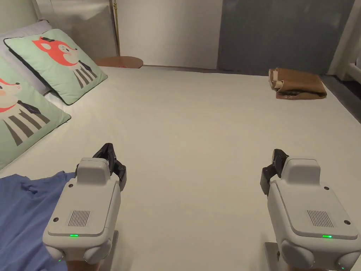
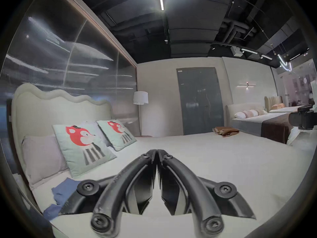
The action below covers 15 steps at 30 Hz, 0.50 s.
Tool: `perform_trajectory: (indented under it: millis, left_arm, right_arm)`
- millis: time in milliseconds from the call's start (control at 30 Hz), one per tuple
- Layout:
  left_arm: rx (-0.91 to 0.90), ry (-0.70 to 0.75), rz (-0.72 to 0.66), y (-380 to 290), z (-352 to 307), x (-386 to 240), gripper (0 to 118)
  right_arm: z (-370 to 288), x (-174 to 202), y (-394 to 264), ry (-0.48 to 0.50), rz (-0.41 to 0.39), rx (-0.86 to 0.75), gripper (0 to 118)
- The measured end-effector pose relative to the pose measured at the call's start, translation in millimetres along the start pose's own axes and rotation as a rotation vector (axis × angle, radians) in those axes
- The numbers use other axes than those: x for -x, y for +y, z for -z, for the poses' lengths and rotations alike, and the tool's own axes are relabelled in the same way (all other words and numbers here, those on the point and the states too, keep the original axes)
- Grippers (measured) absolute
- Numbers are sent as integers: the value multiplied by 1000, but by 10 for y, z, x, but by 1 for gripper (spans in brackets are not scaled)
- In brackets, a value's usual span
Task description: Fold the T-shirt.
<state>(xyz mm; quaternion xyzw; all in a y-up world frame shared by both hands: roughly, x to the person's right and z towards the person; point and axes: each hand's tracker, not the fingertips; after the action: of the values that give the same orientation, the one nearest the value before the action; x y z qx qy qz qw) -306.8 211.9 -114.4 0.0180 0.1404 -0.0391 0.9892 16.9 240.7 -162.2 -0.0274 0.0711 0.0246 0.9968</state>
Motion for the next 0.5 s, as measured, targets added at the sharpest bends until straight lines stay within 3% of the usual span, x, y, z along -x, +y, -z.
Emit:
perform_trajectory:
  millis: [500]
  left_arm:
    - [77, 445, 102, -97, -838, 1785, 0]
  right_arm:
    - [355, 1914, -49, 483, -5, -2, 0]
